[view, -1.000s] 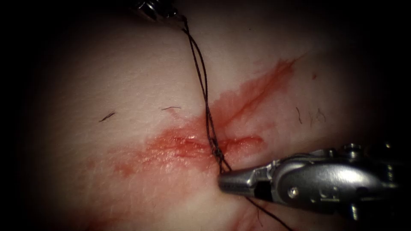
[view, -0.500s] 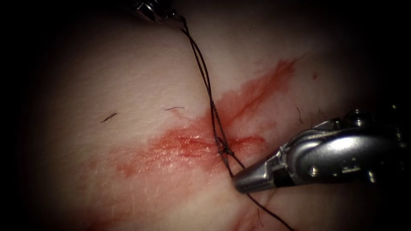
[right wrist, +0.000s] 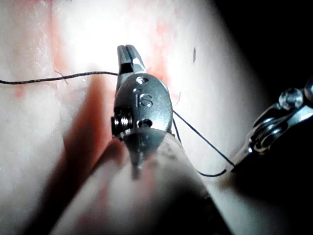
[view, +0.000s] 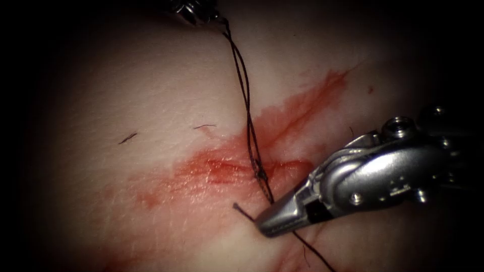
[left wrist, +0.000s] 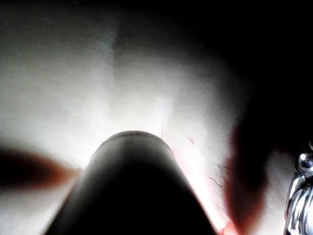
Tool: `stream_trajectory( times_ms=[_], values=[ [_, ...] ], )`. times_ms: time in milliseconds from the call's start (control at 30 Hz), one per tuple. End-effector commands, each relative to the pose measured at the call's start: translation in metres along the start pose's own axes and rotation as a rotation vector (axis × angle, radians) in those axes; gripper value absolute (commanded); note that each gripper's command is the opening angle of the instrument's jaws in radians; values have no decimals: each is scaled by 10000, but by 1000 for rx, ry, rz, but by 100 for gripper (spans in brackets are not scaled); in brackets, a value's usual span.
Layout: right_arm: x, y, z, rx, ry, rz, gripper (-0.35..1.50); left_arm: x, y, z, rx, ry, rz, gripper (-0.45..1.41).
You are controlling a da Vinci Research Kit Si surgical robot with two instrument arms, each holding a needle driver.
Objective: Wound Closure
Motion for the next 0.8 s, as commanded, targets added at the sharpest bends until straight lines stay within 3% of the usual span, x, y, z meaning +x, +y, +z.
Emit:
stream_trajectory(
  times_ms=[33,267,467,800],
  values=[
    [-7,9,9,-17,5,7,-35,8,1,5,26,0,13,-45],
    [-23,-2,36,-14,18,58,-35,7,-11,6,181,-36,115,-45],
    [-28,-11,52,10,49,102,-35,5,-18,5,219,-50,119,-45],
    [-24,-19,50,11,57,133,-35,4,-20,4,248,-48,125,-45]
  ],
)
